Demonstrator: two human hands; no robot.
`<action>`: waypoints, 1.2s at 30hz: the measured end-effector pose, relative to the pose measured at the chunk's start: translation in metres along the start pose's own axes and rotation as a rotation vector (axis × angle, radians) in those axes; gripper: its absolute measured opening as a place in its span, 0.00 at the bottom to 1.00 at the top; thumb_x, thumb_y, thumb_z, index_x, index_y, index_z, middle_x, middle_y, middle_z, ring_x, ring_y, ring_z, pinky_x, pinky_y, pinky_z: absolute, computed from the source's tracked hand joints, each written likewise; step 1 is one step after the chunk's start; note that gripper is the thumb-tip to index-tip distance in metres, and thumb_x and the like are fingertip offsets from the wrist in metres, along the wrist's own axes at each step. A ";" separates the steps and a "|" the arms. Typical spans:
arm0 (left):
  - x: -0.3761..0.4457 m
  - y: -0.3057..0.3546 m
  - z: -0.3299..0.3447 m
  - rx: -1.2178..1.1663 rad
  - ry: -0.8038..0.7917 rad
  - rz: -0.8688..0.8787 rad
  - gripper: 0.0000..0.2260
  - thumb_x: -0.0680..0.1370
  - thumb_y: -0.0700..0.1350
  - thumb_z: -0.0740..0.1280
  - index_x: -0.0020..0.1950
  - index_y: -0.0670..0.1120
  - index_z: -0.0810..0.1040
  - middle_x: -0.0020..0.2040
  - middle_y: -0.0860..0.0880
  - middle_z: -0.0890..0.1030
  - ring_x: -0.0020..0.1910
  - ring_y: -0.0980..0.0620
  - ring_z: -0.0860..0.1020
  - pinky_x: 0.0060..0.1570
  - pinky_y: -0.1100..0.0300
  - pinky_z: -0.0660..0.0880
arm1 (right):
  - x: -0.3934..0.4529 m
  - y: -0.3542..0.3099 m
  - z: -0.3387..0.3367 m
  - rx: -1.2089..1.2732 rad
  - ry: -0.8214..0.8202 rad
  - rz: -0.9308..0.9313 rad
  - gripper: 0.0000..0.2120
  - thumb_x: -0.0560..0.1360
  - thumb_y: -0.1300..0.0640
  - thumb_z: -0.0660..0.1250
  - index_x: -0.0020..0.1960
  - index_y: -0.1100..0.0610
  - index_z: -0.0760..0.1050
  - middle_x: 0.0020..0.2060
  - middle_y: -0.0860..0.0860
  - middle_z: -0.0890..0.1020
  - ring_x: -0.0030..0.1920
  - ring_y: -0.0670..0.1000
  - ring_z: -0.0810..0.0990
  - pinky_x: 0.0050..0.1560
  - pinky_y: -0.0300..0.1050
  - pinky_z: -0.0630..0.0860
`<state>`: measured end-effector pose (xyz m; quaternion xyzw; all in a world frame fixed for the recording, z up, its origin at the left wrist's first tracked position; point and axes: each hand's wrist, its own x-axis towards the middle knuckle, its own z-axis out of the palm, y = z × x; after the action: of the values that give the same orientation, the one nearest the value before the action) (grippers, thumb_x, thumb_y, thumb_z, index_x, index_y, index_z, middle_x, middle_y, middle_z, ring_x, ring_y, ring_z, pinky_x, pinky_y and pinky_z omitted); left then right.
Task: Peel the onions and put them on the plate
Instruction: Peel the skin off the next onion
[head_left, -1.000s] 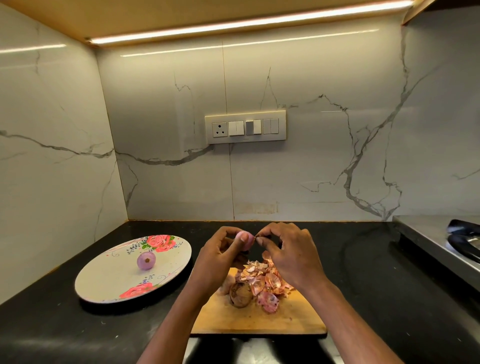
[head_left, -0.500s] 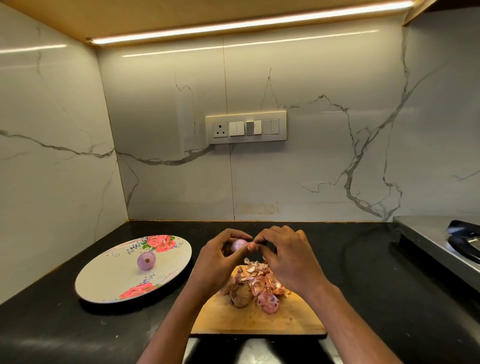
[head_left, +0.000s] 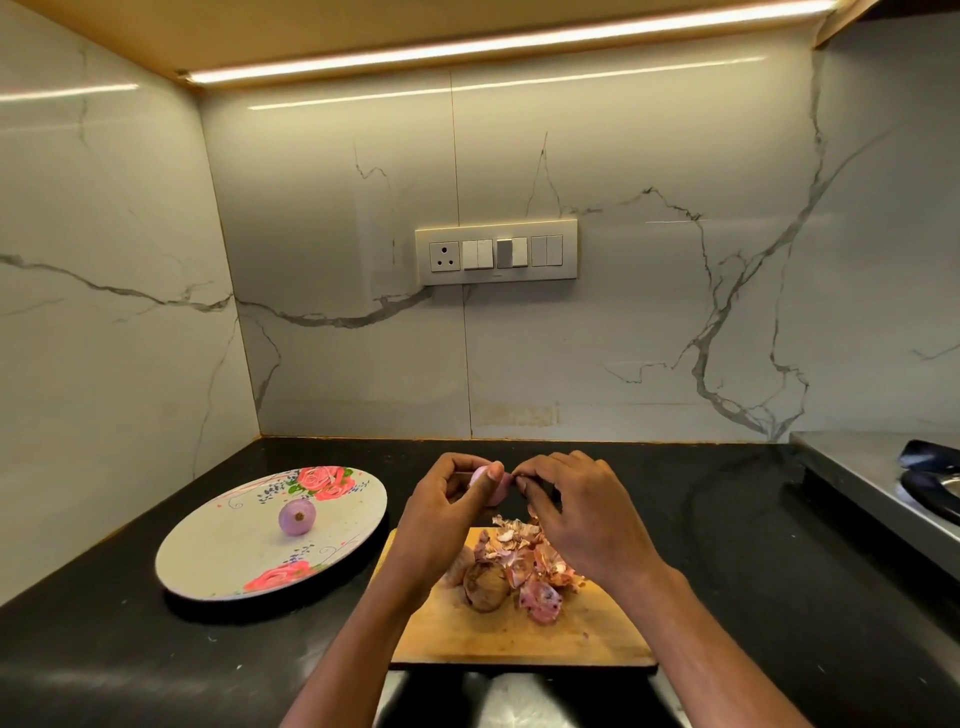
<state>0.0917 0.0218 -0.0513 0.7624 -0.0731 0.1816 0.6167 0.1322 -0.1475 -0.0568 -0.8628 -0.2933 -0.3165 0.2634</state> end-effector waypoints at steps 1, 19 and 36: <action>-0.001 0.002 0.002 -0.004 -0.002 0.000 0.17 0.74 0.57 0.67 0.59 0.49 0.77 0.53 0.51 0.82 0.50 0.59 0.83 0.46 0.64 0.80 | 0.000 0.000 0.000 -0.010 0.007 0.000 0.09 0.80 0.52 0.66 0.59 0.47 0.80 0.49 0.42 0.84 0.46 0.42 0.76 0.49 0.40 0.71; 0.011 -0.005 0.019 0.196 0.053 0.092 0.08 0.80 0.45 0.67 0.58 0.48 0.75 0.53 0.52 0.80 0.49 0.57 0.81 0.47 0.65 0.80 | 0.013 -0.008 0.006 -0.037 0.043 0.297 0.07 0.81 0.53 0.62 0.49 0.45 0.78 0.44 0.40 0.80 0.46 0.43 0.76 0.51 0.46 0.61; 0.007 -0.006 0.013 -0.040 0.058 -0.056 0.08 0.82 0.53 0.62 0.58 0.53 0.74 0.56 0.48 0.80 0.53 0.51 0.80 0.47 0.61 0.80 | 0.008 0.004 0.009 0.400 -0.154 0.192 0.06 0.82 0.50 0.62 0.48 0.45 0.76 0.41 0.42 0.79 0.42 0.42 0.76 0.41 0.36 0.73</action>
<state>0.1029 0.0112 -0.0564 0.7462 -0.0374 0.1850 0.6384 0.1432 -0.1418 -0.0576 -0.8390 -0.2861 -0.1589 0.4347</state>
